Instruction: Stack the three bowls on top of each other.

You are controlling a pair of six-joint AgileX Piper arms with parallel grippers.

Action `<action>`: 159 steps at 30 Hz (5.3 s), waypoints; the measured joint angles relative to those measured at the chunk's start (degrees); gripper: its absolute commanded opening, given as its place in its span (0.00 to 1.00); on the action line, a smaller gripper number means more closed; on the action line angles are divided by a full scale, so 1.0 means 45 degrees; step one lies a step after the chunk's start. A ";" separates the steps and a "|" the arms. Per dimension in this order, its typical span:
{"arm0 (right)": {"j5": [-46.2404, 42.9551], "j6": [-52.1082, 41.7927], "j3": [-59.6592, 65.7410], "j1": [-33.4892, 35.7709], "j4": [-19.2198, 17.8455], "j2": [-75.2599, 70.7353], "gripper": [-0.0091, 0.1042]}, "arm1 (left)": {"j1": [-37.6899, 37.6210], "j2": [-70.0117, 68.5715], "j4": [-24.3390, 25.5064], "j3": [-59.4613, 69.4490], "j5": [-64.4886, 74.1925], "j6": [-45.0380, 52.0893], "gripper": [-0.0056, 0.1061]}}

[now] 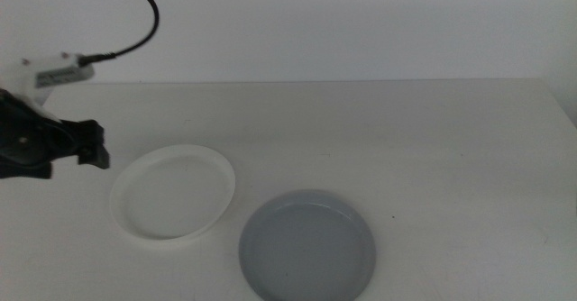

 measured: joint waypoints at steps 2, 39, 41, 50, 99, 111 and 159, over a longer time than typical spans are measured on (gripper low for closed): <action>0.0000 0.0000 0.0000 0.0000 0.0000 0.0000 0.55 | -0.0079 0.0626 -0.0500 -0.0014 -0.0508 0.0432 0.99; -0.0004 0.0000 0.0000 0.0000 0.0000 0.0000 0.55 | -0.1863 -0.0512 -0.1269 -0.0125 -0.0517 -0.0165 0.05; -0.0004 0.0000 0.0000 0.0000 0.0000 0.0000 0.55 | -0.2692 -0.0812 -0.1281 -0.0125 -0.0289 -0.0449 0.05; -0.0004 0.0000 0.0000 0.0000 0.0000 0.0000 0.55 | -0.5932 -0.0234 -0.1304 -0.0111 -0.0029 -0.0961 0.05; -0.0004 0.0000 0.0000 0.0000 0.0000 0.0000 0.54 | -0.6691 -0.4303 0.2973 -0.0223 -0.0001 -0.1675 0.99; -0.1654 0.2523 0.0000 0.0000 -0.1530 0.1001 0.54 | -0.6610 -0.4303 0.4131 -0.1505 0.0555 -0.2882 0.99; -0.4985 -0.4465 0.5518 -0.6730 0.3524 -0.2943 0.54 | -0.2257 -1.3625 0.0710 0.6868 -0.3883 0.0161 0.99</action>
